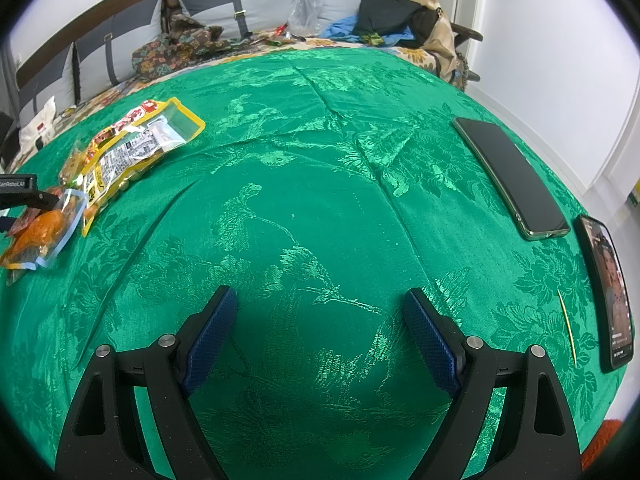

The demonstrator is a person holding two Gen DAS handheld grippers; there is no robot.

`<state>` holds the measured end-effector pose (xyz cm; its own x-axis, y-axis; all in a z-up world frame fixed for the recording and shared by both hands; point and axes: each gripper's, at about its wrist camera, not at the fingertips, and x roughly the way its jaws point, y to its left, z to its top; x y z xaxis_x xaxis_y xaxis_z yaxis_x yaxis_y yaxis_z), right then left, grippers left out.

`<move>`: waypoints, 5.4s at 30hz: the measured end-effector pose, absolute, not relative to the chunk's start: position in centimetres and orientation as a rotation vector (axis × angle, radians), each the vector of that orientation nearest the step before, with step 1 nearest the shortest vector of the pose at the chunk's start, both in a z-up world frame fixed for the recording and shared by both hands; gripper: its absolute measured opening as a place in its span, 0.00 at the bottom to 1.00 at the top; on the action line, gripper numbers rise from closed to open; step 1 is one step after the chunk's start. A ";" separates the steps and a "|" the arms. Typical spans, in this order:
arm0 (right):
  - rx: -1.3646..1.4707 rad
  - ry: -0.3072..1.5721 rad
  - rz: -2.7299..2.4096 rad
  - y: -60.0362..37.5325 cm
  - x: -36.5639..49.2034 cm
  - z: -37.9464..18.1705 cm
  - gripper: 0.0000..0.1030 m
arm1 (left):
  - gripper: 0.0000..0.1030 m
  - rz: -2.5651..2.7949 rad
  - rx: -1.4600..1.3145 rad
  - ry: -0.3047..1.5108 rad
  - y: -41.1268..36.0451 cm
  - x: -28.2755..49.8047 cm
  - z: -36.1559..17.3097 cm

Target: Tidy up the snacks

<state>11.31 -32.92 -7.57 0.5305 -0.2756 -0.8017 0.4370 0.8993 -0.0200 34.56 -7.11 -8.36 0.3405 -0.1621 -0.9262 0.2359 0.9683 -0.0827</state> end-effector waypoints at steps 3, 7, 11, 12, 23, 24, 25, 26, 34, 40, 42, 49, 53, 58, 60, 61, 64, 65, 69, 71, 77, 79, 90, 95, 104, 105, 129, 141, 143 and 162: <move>0.192 0.918 -0.428 -32.9 11.3 -7.6 0.85 | 0.55 -0.283 0.046 1.191 -6.5 33.9 -8.1; 0.192 0.918 -0.428 -32.9 11.3 -7.6 0.85 | 0.52 -0.276 0.043 1.138 -5.2 32.3 -7.0; 0.192 0.918 -0.428 -32.9 11.3 -7.6 0.85 | 0.52 -0.274 -0.019 1.082 -2.4 31.1 -5.0; 0.192 0.918 -0.428 -32.9 11.3 -7.6 0.85 | 0.52 -0.278 -0.022 1.063 -1.7 30.5 -4.3; 0.192 0.918 -0.428 -32.9 11.3 -7.6 0.85 | 0.52 -0.267 0.112 0.995 2.6 21.3 -3.2; 0.192 0.918 -0.428 -32.9 11.3 -7.6 0.85 | 0.52 -0.268 0.130 1.002 2.5 20.3 -3.8; 0.192 0.918 -0.428 -33.0 11.3 -7.6 0.85 | 0.52 -0.271 0.139 1.008 2.4 19.6 -4.4; 0.192 0.918 -0.429 -32.9 11.3 -7.6 0.85 | 0.52 -0.278 0.145 1.015 2.2 18.9 -5.0; 0.192 0.918 -0.429 -32.9 11.3 -7.6 0.85 | 0.64 -0.295 0.154 1.030 1.1 17.1 -8.4; 0.192 0.918 -0.429 -32.9 11.3 -7.6 0.85 | 0.84 -0.265 0.114 1.014 2.1 17.6 -9.2; 0.192 0.918 -0.429 -32.9 11.3 -7.6 0.85 | 0.89 -0.257 0.117 1.005 2.3 17.7 -9.4; 0.192 0.917 -0.429 -33.0 11.3 -7.6 0.85 | 1.00 -0.235 0.110 0.976 3.0 17.4 -9.9; 0.192 0.917 -0.429 -32.9 11.3 -7.6 0.85 | 1.00 -0.237 0.109 0.962 3.1 17.3 -9.9; 0.192 0.917 -0.429 -32.9 11.4 -7.6 0.85 | 1.00 -0.232 0.106 0.955 3.2 17.2 -9.8; 0.192 0.917 -0.429 -33.0 11.3 -7.6 0.85 | 1.00 -0.233 0.106 0.955 3.2 17.2 -9.8; 0.192 0.917 -0.429 -33.0 11.4 -7.6 0.85 | 1.00 -0.233 0.106 0.955 3.2 17.3 -9.8; 0.192 0.917 -0.429 -33.0 11.4 -7.6 0.85 | 1.00 -0.239 0.111 0.959 3.2 17.3 -9.8; 0.193 0.917 -0.428 -33.0 11.4 -7.6 0.85 | 1.00 -0.252 0.119 0.965 3.2 17.5 -9.8; 0.192 0.917 -0.429 -32.9 11.3 -7.6 0.85 | 1.00 -0.289 0.140 1.003 3.9 18.3 -9.6; 0.193 0.917 -0.429 -33.0 11.3 -7.6 0.85 | 1.00 -0.294 0.143 1.003 4.4 18.4 -9.6; 0.193 0.917 -0.429 -32.9 11.4 -7.6 0.85 | 1.00 -0.292 0.140 0.972 4.6 18.2 -9.8; 0.193 0.917 -0.429 -32.9 11.4 -7.6 0.85 | 1.00 -0.294 0.140 0.975 4.6 18.1 -9.9; -0.029 0.806 0.283 -22.6 14.8 -2.5 0.83 | 0.33 -0.337 0.170 0.873 4.1 16.7 -8.5; -0.594 0.904 0.460 -12.1 21.7 -4.2 0.83 | 0.19 -0.344 0.086 0.902 5.6 16.9 -7.8; -0.280 1.194 0.457 -14.4 26.6 -3.7 0.36 | 0.77 -0.427 0.061 0.980 7.2 17.2 -7.8; -0.266 1.191 0.421 -15.2 26.1 -3.1 0.02 | 0.95 -0.429 0.079 0.973 7.3 17.2 -7.7; -0.289 1.321 0.445 -9.9 22.1 -5.5 0.48 | 0.42 -0.486 0.179 0.992 6.0 17.8 -8.4; 0.258 1.222 0.461 -15.5 19.6 -2.2 0.48 | 0.28 -0.468 -0.183 0.882 11.7 14.4 -2.9; 0.322 1.156 0.532 -13.4 20.6 0.4 0.48 | 0.27 -0.447 -0.227 0.866 12.9 14.5 -2.0; 0.279 1.149 0.888 16.2 22.6 7.4 0.80 | 0.78 0.230 -0.356 0.830 38.7 9.7 2.1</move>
